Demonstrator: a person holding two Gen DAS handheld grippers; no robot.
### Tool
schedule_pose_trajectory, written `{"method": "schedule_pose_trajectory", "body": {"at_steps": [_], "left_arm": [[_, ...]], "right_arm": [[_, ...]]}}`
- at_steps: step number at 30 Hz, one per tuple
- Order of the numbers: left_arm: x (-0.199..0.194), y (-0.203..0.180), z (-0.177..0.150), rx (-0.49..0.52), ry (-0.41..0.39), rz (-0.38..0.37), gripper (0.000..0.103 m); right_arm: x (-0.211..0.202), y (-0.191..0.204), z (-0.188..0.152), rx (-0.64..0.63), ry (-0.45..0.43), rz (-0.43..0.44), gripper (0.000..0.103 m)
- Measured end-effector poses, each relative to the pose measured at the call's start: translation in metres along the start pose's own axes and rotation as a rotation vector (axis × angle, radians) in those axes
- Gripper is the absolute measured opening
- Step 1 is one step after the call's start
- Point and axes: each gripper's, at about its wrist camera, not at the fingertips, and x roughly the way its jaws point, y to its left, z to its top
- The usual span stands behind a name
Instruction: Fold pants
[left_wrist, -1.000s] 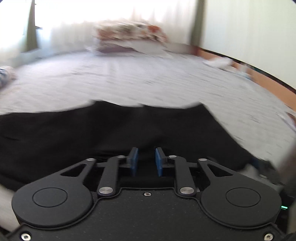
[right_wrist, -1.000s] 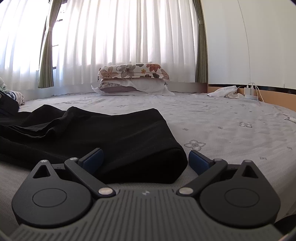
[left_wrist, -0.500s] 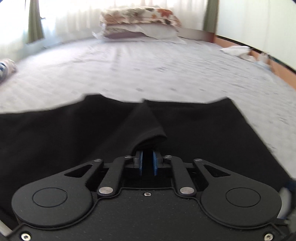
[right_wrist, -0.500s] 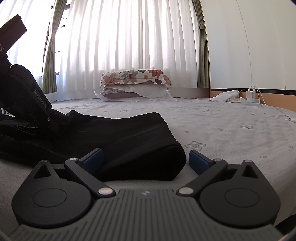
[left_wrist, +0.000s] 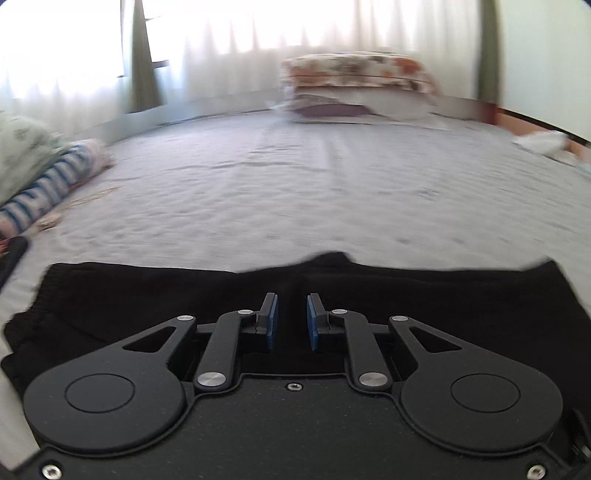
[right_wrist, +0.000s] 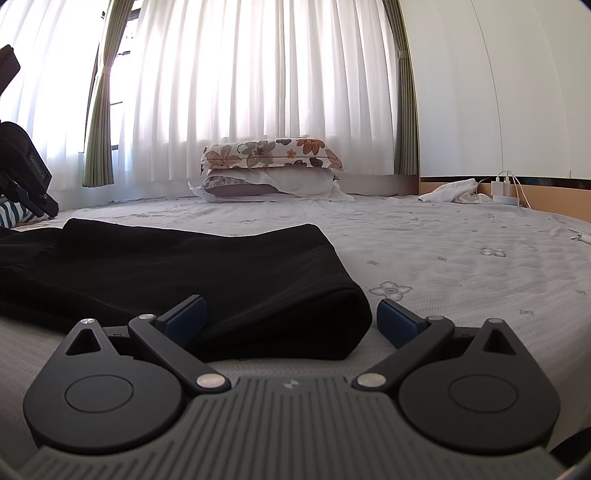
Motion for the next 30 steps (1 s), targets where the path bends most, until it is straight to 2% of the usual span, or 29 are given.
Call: {"method": "schedule_pose_trajectory", "body": {"at_steps": [3,6,9,14,17,22,26,30], "left_arm": [[-0.009,-0.027,-0.016,0.03,0.029,-0.108,0.019],[-0.016,-0.043,-0.039,0.029,0.053,-0.16,0.019],[-0.019,-0.048,-0.059,0.033,0.077,-0.129,0.019],[-0.032,-0.028,-0.083,0.004,0.032,-0.035,0.023],[-0.036,-0.01,-0.089,-0.029,0.017,-0.047,0.023],[-0.039,-0.007,-0.095,0.004,-0.012,-0.049,0.023],[-0.039,-0.009,-0.098,0.002,-0.03,-0.049,0.023],[-0.038,-0.007,-0.099,-0.019,-0.036,-0.065,0.023]], "right_arm": [[0.0,0.0,0.0,0.0,0.0,0.0,0.103],[-0.001,0.0,0.001,0.0,-0.001,0.002,0.103],[-0.005,-0.001,0.004,-0.001,-0.002,0.008,0.103],[-0.02,-0.004,0.016,0.004,-0.046,-0.046,0.103],[-0.022,-0.009,0.027,-0.026,-0.011,-0.099,0.103],[-0.042,-0.022,0.044,-0.1,0.034,-0.13,0.103],[-0.052,-0.025,0.042,-0.16,0.092,-0.169,0.103],[-0.044,-0.028,0.038,-0.159,0.139,-0.205,0.103]]}}
